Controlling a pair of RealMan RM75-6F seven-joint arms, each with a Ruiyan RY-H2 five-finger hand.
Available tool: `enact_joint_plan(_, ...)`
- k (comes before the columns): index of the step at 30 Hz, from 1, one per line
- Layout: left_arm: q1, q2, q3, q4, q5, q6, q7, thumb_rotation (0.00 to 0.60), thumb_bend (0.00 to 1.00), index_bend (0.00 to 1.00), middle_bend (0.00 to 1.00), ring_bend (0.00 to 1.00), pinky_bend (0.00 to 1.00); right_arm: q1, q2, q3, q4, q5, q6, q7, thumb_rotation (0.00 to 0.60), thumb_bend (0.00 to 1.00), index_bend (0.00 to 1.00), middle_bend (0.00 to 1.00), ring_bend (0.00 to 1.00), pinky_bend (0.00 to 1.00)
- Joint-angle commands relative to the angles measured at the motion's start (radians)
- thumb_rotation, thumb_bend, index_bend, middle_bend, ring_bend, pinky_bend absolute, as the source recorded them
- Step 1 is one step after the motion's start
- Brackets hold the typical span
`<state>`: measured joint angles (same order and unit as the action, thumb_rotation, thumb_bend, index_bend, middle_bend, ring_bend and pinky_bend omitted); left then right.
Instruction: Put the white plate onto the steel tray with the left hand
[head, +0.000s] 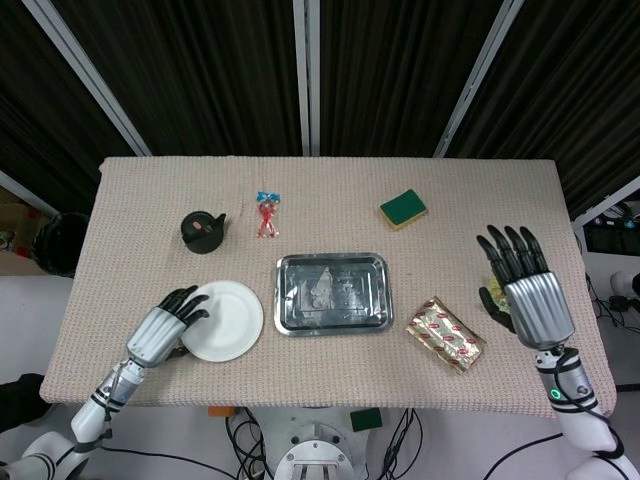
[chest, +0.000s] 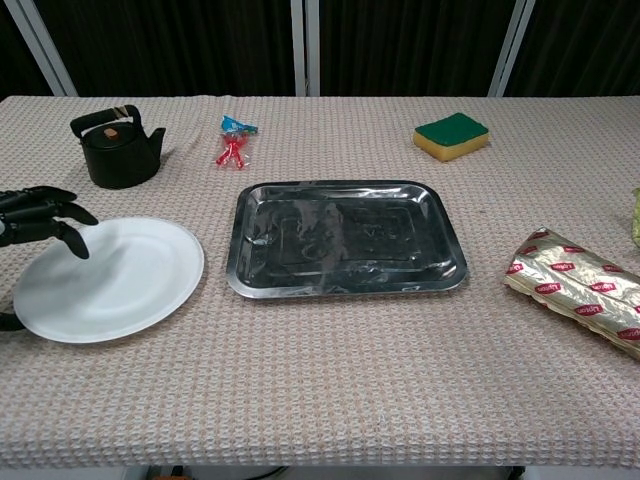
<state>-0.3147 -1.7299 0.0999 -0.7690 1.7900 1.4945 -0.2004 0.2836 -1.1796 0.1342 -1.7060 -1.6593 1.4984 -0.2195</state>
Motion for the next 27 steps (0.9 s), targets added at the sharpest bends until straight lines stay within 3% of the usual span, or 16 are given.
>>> enact_joint_plan(1,-0.008,-0.033,0.005,0.056,0.003,0.003,-0.018,0.6,0.22,0.39,0.21,0.08,0.19,0.0,-0.001,0.0,0.001,-0.002,0.002,0.0,0.6,0.37,0.0,0.0,0.0,0.0)
enact_joint_plan(4,-0.012,-0.051,0.012,0.093,0.004,0.006,-0.037,0.6,0.25,0.41,0.21,0.08,0.19,-0.002,0.002,0.0,0.001,-0.001,0.004,-0.001,0.6,0.37,0.0,0.0,0.0,0.0)
enact_joint_plan(11,-0.015,-0.086,0.028,0.168,0.011,0.032,-0.102,0.6,0.29,0.6,0.25,0.08,0.19,-0.004,-0.003,-0.004,0.008,0.002,0.002,0.003,0.6,0.37,0.0,0.0,0.0,0.0)
enact_joint_plan(20,-0.009,-0.104,0.024,0.224,-0.006,0.066,-0.144,0.6,0.35,0.72,0.27,0.08,0.19,-0.005,-0.005,-0.003,0.012,0.002,0.005,0.008,0.6,0.37,0.0,0.0,0.0,0.0)
enact_joint_plan(27,-0.006,-0.11,0.024,0.245,-0.012,0.095,-0.152,0.6,0.35,0.74,0.27,0.08,0.19,-0.007,-0.005,-0.004,0.012,0.002,0.008,0.008,0.6,0.37,0.0,0.0,0.0,0.0)
